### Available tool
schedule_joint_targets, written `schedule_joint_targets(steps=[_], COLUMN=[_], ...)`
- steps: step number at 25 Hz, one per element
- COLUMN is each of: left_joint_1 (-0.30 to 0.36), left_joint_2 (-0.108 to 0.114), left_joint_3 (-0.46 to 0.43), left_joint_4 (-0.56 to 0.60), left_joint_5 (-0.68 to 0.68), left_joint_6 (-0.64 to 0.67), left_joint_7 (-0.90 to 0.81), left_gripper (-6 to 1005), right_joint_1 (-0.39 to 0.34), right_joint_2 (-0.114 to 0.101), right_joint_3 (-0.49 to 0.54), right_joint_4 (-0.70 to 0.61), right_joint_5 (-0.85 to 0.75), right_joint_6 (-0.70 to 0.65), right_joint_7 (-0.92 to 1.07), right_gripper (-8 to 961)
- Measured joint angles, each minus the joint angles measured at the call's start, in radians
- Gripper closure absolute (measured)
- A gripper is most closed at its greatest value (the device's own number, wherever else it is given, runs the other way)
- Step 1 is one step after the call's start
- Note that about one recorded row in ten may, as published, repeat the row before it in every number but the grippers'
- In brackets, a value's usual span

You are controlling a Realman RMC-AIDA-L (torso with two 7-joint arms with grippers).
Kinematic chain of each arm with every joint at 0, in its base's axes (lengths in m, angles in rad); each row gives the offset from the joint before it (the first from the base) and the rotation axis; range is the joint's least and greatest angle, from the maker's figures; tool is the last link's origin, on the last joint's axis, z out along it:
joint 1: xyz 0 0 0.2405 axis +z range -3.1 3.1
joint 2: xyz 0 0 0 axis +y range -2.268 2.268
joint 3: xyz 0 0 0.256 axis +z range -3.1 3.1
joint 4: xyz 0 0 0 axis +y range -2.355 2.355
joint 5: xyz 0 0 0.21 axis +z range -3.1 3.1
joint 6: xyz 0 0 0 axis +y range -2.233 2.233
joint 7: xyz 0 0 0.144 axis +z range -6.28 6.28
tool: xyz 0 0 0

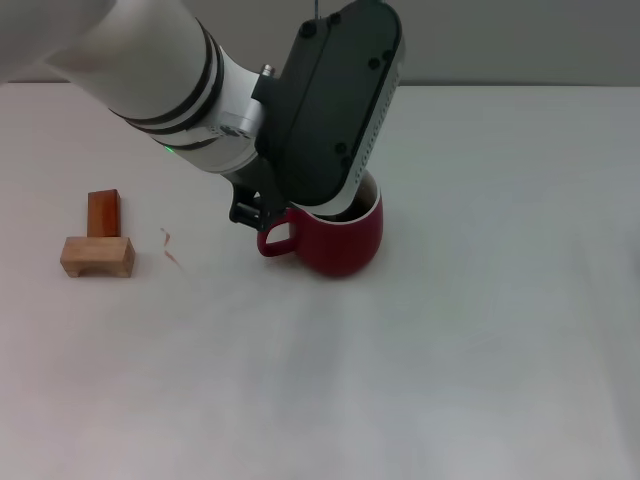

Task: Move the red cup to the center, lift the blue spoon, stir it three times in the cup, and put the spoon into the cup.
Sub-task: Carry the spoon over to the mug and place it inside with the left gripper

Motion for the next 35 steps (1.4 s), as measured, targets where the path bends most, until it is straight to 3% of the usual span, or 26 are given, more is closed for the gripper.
schedule_joint_targets(steps=[21, 35], left_joint_1=[0.006, 0.004], left_joint_2=[0.0, 0.0], left_joint_3=[0.03, 0.019], left_joint_4=[-0.023, -0.065], left_joint_5=[-0.087, -0.049], left_joint_6=[-0.116, -0.173], left_joint_7=[-0.01, -0.022], left_gripper=[854, 854], right_joint_1=[-0.018, -0.026], right_joint_2=[0.0, -0.002], right_joint_3=[-0.003, -0.003], right_joint_4=[0.007, 0.007], right_joint_5=[-0.001, -0.001], right_joint_6=[-0.003, -0.016], right_joint_7=[0.0, 0.0], right_gripper=[233, 233])
